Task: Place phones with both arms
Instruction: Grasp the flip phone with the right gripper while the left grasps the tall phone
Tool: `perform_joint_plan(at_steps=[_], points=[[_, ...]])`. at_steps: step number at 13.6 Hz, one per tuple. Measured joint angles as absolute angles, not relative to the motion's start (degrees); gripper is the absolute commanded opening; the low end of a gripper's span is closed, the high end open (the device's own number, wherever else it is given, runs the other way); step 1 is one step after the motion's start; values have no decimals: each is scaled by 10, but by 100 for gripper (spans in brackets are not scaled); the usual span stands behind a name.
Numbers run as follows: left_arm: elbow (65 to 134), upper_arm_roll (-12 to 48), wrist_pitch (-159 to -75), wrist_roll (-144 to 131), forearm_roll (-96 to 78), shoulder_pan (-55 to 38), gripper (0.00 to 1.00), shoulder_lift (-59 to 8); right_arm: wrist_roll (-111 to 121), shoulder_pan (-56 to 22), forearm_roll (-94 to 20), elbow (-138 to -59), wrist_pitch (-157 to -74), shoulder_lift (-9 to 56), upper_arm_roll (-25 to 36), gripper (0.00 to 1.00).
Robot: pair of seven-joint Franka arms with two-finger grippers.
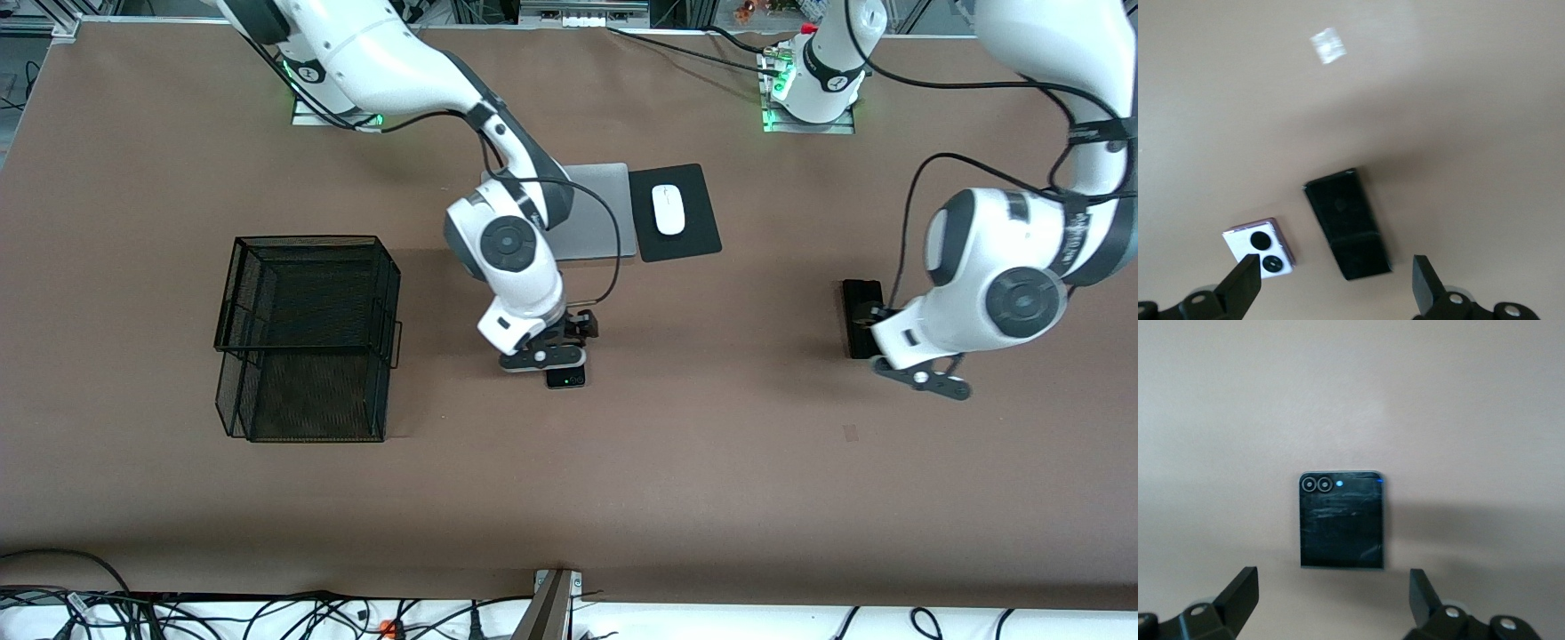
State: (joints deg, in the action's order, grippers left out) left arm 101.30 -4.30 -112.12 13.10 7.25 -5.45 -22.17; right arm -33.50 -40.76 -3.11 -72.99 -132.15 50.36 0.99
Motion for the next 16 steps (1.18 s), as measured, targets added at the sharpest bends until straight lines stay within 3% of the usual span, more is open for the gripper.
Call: perform_joint_plan(at_steps=[9, 16], points=[[1252, -35, -1407, 61, 58, 18, 100, -197, -340, -419, 25, -726, -1405, 560, 11, 100], [1307, -15, -1464, -5, 57, 18, 100, -188, -342, -421, 49, -726, -1410, 568, 16, 100]])
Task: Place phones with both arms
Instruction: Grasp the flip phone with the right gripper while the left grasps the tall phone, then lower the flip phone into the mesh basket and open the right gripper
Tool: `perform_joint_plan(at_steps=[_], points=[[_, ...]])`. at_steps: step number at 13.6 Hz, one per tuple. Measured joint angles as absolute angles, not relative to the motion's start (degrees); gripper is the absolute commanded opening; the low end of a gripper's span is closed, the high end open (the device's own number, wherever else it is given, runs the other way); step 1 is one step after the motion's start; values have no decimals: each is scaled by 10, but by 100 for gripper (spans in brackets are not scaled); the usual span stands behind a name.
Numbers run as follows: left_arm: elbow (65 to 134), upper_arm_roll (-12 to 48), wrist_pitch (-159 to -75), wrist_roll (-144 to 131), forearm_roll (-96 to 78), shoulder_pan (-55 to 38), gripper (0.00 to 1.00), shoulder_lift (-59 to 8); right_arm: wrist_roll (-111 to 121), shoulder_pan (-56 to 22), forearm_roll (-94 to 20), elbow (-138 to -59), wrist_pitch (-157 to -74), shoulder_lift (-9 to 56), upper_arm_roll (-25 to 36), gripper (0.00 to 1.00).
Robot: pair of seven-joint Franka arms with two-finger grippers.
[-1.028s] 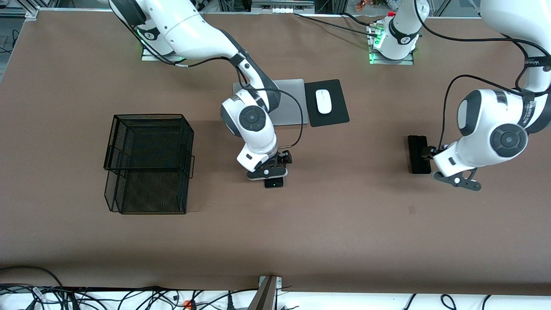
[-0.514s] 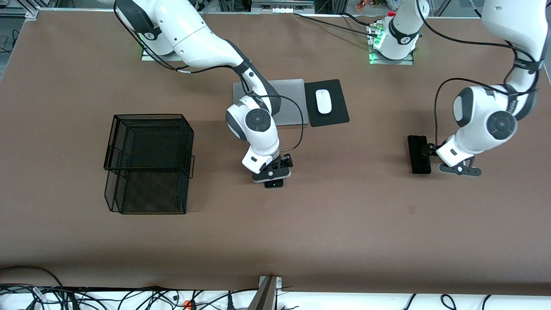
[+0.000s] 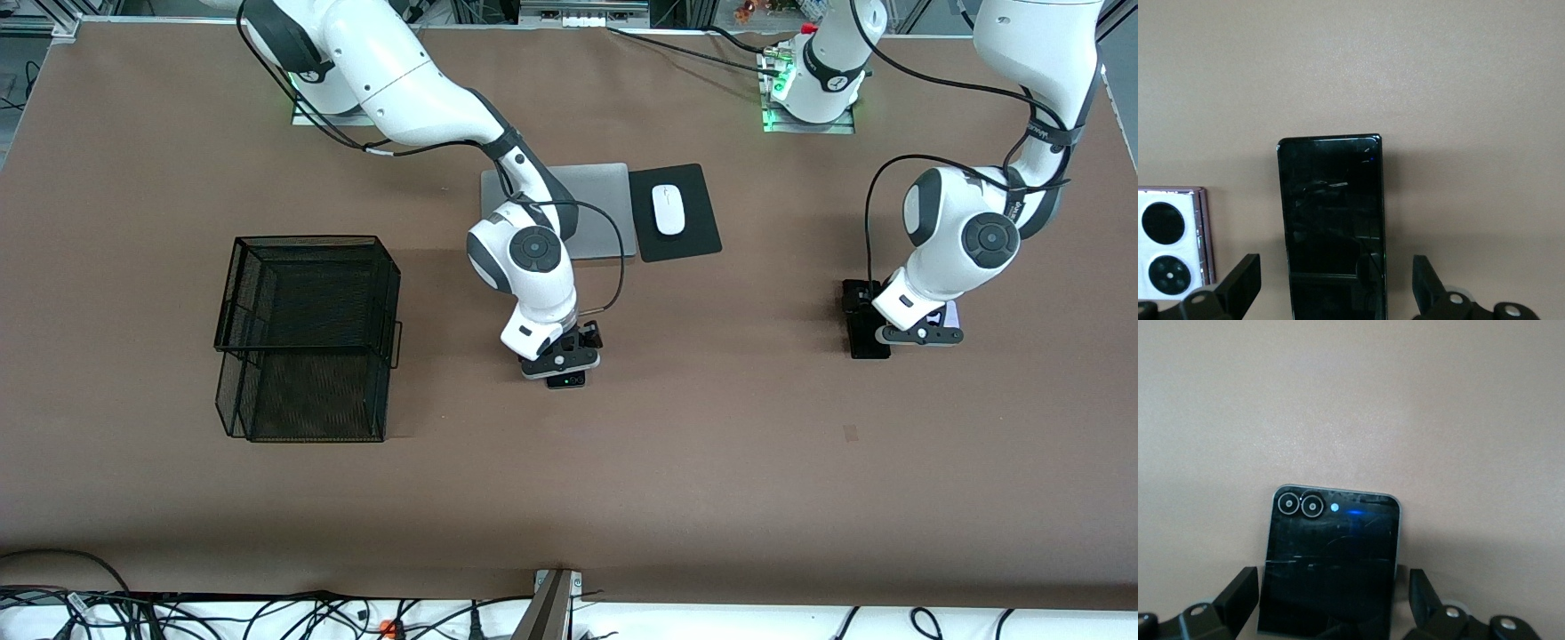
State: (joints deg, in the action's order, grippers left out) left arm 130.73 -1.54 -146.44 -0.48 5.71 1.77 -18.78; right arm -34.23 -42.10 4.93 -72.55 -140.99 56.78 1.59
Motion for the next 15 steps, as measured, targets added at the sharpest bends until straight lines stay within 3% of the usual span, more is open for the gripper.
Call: perform_joint_plan(at_steps=[7, 9, 10, 13, 15], points=[[1323, -16, -1517, -10, 57, 29, 100, -205, -342, -432, 62, -725, -1411, 574, 23, 98], [1323, -16, -1533, -10, 57, 31, 100, -216, -342, -433, 65, -725, -1411, 574, 24, 49], [1323, -15, -1542, -11, 57, 31, 100, -221, -342, -433, 65, -724, -1411, 574, 24, 38], [1323, -15, -1559, -18, 57, 31, 100, -236, -342, -436, 66, -721, -1407, 572, 26, 21], [1323, -15, -1567, -18, 57, 31, 100, -243, -342, -438, 72, -719, -1401, 572, 31, 21]])
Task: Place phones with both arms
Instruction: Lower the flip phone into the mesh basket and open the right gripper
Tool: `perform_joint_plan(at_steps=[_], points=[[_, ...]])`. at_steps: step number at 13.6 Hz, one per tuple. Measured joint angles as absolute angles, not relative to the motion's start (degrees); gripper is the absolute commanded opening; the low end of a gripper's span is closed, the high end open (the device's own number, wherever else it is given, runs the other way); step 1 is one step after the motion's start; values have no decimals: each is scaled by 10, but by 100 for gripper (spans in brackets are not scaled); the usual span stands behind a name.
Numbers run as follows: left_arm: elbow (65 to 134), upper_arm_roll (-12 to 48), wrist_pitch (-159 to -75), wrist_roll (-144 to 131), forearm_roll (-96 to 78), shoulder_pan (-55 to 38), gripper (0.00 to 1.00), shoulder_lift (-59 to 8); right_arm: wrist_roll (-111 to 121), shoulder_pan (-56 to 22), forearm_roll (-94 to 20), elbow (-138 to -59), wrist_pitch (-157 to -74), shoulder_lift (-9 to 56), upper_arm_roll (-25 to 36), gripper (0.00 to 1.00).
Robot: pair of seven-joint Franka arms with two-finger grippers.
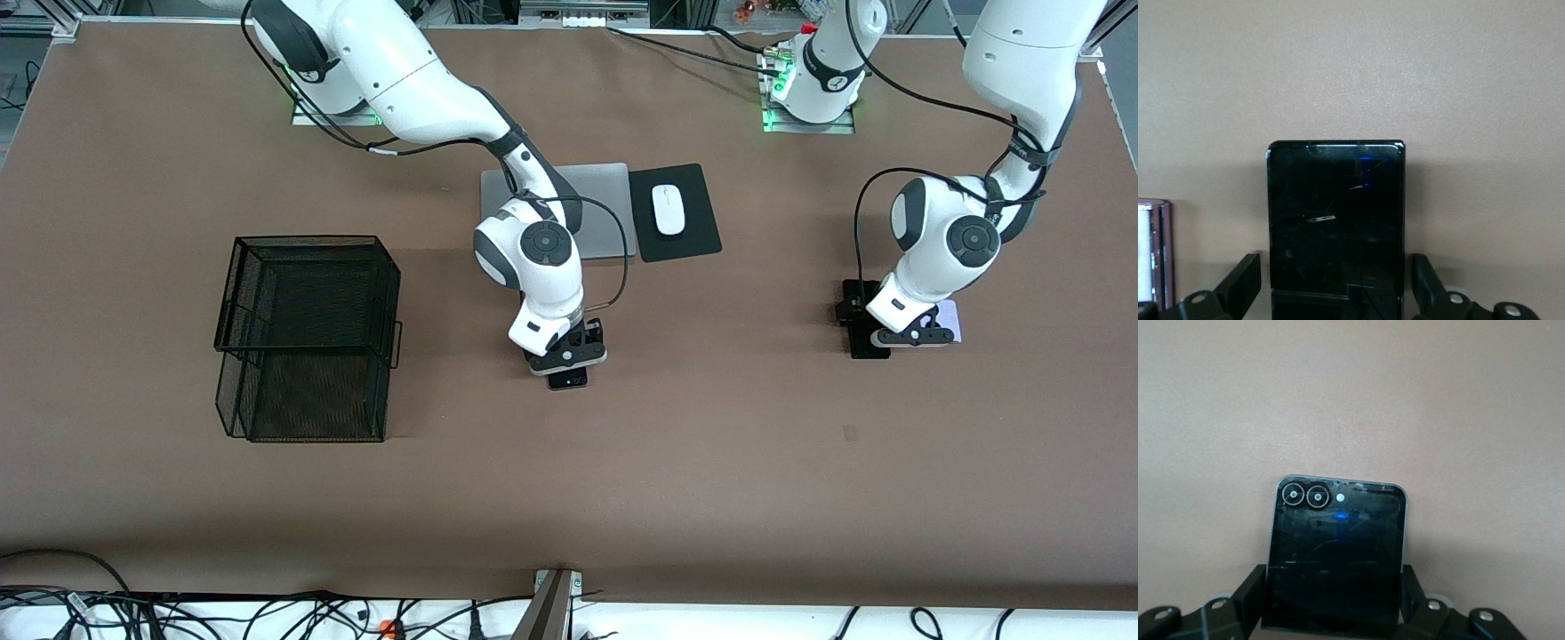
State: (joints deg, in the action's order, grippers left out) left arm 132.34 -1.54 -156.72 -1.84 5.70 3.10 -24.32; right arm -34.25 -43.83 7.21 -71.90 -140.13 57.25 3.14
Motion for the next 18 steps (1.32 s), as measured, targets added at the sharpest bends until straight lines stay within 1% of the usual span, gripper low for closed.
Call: perform_joint_plan(at_steps=[2, 4, 8, 10, 12, 14, 15, 17, 18], points=[[1323, -15, -1571, -18, 57, 31, 100, -246, -342, -439, 77, -704, -1345, 569, 49, 21], [1323, -15, -1572, -18, 57, 31, 100, -247, -342, -431, 77, -686, -1266, 534, 75, 22], [1322, -12, -1576, -18, 57, 31, 100, -252, -269, -358, 77, -684, -1073, 400, 90, 23], [1322, -10, -1576, -18, 56, 33, 100, -252, -190, -311, 77, -697, -1003, 343, 97, 23], [1321, -2, -1576, -18, 56, 43, 73, -252, -128, -272, 68, -737, -971, 292, 107, 23], [1320, 9, -1573, -18, 55, 57, 48, -248, -96, -254, 60, -814, -968, 235, 130, 22], [1320, 14, -1573, -18, 55, 63, 38, -247, -90, -253, 58, -859, -974, 205, 141, 22], [1320, 18, -1572, -18, 54, 68, 22, -245, -90, -254, 58, -960, -1011, 145, 158, 22], [1320, 19, -1572, -18, 54, 69, 17, -245, -88, -254, 58, -1008, -1036, 120, 169, 22]])
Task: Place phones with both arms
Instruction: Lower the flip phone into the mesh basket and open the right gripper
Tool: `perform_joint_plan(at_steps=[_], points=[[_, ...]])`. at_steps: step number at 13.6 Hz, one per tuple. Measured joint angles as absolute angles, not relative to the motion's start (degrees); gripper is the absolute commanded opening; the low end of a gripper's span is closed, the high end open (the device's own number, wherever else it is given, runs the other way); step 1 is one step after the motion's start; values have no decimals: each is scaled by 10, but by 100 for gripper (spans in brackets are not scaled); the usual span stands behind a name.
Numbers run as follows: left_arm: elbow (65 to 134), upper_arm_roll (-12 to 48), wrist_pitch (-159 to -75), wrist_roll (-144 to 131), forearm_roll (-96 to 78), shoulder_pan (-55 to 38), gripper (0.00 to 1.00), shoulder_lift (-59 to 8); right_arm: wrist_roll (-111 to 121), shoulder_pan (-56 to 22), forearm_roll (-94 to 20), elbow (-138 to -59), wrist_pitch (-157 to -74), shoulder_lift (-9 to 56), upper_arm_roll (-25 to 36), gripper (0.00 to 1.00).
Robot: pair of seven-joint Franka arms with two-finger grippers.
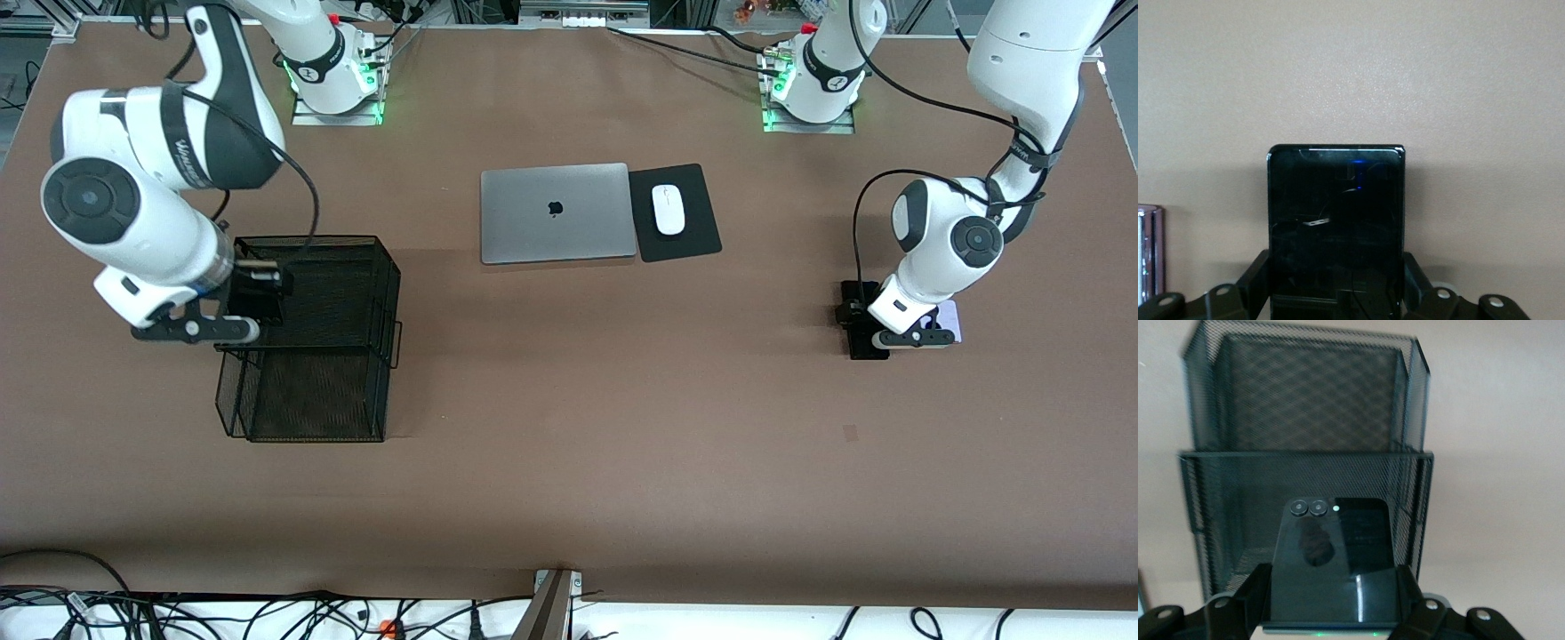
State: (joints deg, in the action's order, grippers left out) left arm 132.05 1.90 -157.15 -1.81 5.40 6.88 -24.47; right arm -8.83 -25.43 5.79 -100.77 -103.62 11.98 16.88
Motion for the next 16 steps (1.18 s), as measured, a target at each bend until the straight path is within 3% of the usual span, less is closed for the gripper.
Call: perform_joint_plan(at_steps=[3, 6, 10, 16], points=[[1319, 20, -1569, -18, 53, 69, 10, -245, -43, -255, 58, -1112, -1116, 81, 215, 22], [1293, 23, -1536, -18, 52, 69, 7, -251, -16, -255, 53, -1167, -1177, 77, 244, 23], [1239, 48, -1466, -34, 36, 68, 0, -256, -17, -257, -2, -1197, -1224, 77, 244, 23], [1186, 80, -1419, -139, 34, 43, 0, -267, -19, -257, -42, -1237, -1289, 76, 256, 25]])
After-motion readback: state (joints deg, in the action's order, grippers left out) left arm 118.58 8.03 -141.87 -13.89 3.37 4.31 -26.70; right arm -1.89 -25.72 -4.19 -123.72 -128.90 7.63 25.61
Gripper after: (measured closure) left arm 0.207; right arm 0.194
